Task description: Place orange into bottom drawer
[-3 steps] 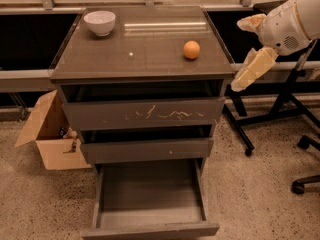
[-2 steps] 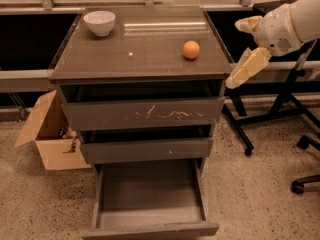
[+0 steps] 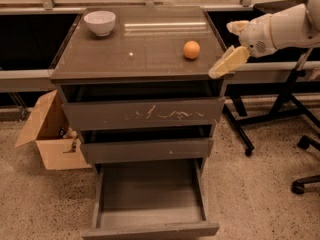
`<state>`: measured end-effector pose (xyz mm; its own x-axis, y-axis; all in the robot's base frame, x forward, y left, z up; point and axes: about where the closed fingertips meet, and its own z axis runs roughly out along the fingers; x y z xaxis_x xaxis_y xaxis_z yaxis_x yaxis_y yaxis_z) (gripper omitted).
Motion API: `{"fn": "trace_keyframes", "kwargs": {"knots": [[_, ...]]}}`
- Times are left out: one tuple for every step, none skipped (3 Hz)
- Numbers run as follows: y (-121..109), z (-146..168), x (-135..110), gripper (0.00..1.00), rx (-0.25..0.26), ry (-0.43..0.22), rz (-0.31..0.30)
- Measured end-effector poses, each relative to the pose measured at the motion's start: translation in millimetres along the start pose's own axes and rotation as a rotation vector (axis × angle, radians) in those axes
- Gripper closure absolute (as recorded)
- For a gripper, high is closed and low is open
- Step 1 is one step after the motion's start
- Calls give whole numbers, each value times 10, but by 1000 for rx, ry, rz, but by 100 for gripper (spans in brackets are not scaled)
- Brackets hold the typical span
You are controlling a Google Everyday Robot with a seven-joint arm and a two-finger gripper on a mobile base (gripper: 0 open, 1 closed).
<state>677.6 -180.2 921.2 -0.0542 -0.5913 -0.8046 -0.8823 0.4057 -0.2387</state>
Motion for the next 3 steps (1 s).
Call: {"fn": "trace_keyframes", "kwargs": {"knots": [[-180, 242, 65, 0, 26, -22, 49], [-410, 570, 166, 0, 49, -27, 113], [-583, 836, 228, 0, 55, -31, 146]]}}
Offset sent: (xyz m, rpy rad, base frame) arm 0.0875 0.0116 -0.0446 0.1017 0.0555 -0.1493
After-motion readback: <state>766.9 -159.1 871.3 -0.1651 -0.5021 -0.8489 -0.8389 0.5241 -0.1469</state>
